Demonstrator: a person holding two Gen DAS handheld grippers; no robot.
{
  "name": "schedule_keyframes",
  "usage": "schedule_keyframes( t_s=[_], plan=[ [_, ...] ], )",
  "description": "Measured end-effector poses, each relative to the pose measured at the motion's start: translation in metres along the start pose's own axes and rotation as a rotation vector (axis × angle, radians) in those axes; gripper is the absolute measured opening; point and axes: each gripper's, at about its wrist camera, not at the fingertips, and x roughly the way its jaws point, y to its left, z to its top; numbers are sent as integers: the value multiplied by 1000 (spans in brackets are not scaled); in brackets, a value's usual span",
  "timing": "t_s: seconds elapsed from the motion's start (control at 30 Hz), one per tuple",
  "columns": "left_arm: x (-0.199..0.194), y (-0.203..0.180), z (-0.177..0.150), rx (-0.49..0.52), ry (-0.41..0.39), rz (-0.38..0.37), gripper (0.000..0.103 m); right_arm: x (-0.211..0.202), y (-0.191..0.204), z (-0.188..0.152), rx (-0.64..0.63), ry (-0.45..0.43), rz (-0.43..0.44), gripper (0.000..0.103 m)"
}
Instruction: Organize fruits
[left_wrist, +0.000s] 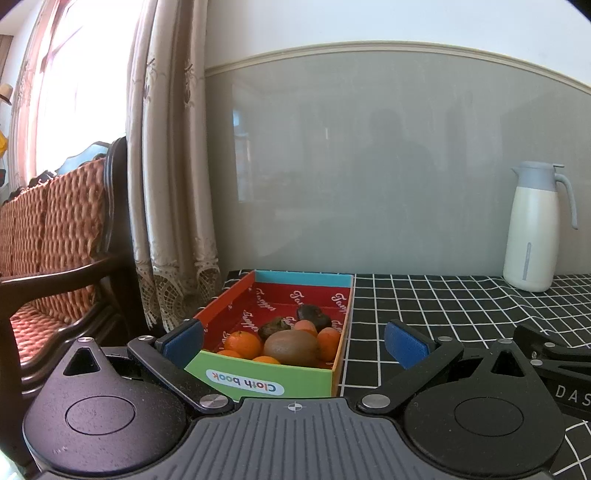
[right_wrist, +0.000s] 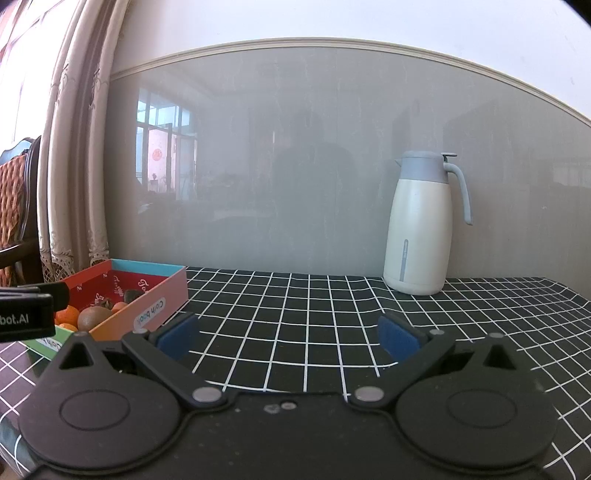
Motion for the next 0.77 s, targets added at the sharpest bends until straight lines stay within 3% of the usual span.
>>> schedule_keyframes(
  t_s=[0.43, 0.63, 0.77],
  plan=[
    [1, 0, -1, -4, 0, -12, 103, 1, 0, 0, -3, 2, -1, 103],
    [-1, 0, -1, 9, -35, 15, 103, 1, -1, 0, -1, 3, -3, 103],
    [0, 3, 0, 6, -24, -21, 103, 1, -1, 0, -1, 2, -4, 103]
  ],
)
